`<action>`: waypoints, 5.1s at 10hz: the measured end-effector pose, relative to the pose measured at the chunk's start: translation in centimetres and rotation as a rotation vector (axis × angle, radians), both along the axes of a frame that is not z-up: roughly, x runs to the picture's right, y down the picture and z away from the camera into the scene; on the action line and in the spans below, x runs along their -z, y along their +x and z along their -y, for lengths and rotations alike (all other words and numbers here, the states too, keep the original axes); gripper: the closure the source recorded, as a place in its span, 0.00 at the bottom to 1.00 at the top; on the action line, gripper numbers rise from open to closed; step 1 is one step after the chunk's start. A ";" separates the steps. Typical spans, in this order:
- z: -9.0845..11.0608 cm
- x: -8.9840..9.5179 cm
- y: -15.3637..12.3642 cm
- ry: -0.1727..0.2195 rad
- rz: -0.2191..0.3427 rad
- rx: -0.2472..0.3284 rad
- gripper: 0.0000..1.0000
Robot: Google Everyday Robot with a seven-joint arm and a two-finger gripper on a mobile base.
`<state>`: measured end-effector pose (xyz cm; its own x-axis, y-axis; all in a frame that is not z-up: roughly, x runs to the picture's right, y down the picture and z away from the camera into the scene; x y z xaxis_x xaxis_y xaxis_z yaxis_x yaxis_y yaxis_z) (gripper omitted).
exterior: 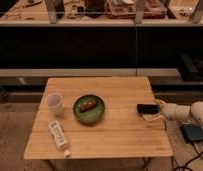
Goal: Stand the bottle upright
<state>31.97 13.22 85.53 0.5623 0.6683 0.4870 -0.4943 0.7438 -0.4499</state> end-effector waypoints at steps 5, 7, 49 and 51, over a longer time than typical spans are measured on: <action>0.0 0.0 0.0 0.001 -0.002 0.002 0.20; 0.8 0.4 -0.3 0.022 -0.028 0.026 0.20; -5.5 19.4 -38.7 1.120 0.679 2.311 0.20; -7.4 19.8 -42.2 1.110 0.690 2.427 0.20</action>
